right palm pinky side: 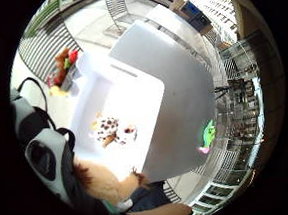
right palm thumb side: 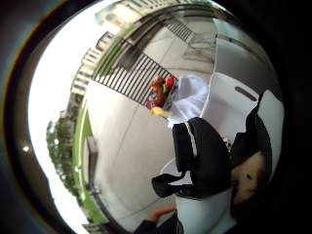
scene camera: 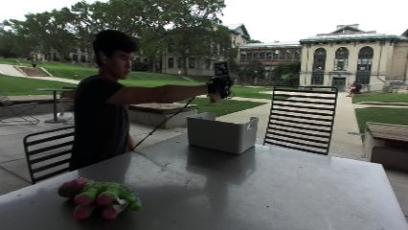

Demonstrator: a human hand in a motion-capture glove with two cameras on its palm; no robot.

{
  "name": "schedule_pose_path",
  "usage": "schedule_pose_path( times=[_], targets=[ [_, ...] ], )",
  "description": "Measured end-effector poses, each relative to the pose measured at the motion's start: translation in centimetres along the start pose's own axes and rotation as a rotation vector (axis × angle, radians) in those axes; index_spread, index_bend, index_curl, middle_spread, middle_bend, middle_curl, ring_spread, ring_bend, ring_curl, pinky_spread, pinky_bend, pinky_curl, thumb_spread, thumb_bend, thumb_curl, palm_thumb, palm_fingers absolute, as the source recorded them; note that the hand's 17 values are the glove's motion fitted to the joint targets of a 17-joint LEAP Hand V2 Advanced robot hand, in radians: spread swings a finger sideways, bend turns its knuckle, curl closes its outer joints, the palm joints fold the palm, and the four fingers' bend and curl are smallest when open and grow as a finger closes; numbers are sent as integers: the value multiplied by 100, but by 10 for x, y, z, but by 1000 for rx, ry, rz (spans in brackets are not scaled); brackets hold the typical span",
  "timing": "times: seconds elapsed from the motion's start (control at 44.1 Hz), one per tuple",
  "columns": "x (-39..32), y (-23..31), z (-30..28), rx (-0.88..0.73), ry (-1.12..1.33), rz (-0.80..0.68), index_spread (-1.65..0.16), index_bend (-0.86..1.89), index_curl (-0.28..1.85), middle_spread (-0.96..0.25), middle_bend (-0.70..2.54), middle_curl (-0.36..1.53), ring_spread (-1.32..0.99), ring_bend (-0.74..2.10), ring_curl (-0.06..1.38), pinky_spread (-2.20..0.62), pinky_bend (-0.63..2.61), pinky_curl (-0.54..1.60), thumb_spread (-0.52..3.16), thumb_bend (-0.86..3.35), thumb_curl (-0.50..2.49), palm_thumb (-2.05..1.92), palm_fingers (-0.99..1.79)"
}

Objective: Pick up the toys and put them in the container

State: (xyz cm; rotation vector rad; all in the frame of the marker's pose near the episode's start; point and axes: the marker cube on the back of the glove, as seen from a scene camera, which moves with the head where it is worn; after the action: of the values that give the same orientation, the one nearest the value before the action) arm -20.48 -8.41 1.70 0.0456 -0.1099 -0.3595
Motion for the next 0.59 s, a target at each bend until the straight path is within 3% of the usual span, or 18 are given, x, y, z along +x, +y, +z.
schedule_pose_path(
  times=[0.113,0.249,0.431,0.499,0.589],
  targets=[
    [-21,13,10,-14,51,-152,-14,92,75,-20,138,71,-30,153,57,-43,92,45,150,0,30,14,125],
    [-36,19,20,-15,43,-28,-14,92,75,-20,138,71,-30,152,56,-44,92,46,151,-1,30,14,125],
    [-34,28,33,-63,65,-93,-15,92,75,-20,138,70,-30,153,56,-44,92,46,151,-1,30,13,125],
    [-33,26,31,-81,21,-33,-15,90,75,-20,138,70,-30,151,56,-44,92,46,150,-2,29,10,122],
    [-27,22,29,-100,10,52,-17,78,73,-20,121,63,-31,134,50,-44,93,45,138,-7,26,-5,92]
  ],
)
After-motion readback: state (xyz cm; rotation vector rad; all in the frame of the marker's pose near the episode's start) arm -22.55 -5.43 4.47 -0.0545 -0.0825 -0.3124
